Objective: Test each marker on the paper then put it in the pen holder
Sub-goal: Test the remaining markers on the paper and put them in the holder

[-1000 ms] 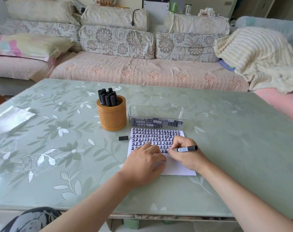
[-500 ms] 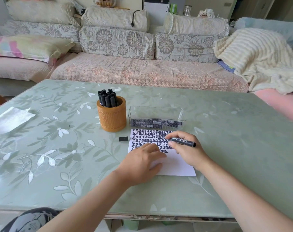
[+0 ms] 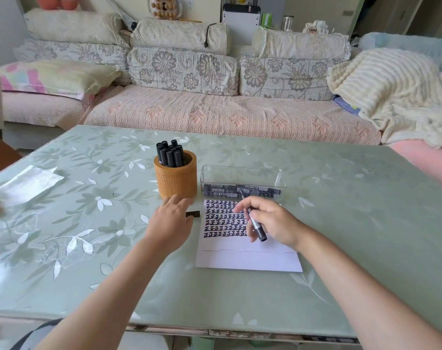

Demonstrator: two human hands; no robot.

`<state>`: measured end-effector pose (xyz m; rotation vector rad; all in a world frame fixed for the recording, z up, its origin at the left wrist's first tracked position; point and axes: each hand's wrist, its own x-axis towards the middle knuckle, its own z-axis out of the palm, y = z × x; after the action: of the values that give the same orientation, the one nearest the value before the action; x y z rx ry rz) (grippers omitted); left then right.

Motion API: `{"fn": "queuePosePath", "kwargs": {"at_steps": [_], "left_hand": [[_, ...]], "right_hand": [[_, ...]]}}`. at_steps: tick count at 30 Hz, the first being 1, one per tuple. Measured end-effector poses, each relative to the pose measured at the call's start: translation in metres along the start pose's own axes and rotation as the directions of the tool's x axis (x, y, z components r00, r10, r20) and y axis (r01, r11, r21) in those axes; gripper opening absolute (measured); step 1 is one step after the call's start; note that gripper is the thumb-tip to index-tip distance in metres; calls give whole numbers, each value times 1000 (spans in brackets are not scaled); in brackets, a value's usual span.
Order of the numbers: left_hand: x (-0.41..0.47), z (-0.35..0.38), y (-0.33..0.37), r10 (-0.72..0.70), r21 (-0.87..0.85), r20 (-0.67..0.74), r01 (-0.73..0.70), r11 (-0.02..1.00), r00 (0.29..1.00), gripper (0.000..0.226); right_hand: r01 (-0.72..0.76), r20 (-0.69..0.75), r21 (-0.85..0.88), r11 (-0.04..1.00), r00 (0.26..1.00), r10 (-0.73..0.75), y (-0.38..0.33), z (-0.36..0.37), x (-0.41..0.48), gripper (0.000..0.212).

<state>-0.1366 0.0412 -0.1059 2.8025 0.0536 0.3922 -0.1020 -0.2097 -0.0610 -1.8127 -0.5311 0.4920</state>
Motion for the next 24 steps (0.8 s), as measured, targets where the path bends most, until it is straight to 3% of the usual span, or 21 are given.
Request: {"fn": "queuePosePath", "kwargs": {"at_steps": [4,7,13,18,24], "left_hand": [[2,-1,-3,-1,-6,35,1,1000,999,27],[4,-4,-2,-12,-81,11,12,997,1000,19],[1,-17,9,4,-274,-94,-30,961,996,11],[-1,-20,14,66,-322,-138,-108,941,988,11],[-2,-19,17,143,-331,-122,-176,927,982,14]], "right_hand": [[41,-25,-98,994,999,-44,0,3,7,23],[35,-81,-112,993,996,-44,0,5,10,33],[9,-236,-515,857,960,-151,5,2,16,27],[60,-267,-614,787,922,-279,7,2,17,28],[83,-242,-645,759,920,-307,9,5,19,29]]}}
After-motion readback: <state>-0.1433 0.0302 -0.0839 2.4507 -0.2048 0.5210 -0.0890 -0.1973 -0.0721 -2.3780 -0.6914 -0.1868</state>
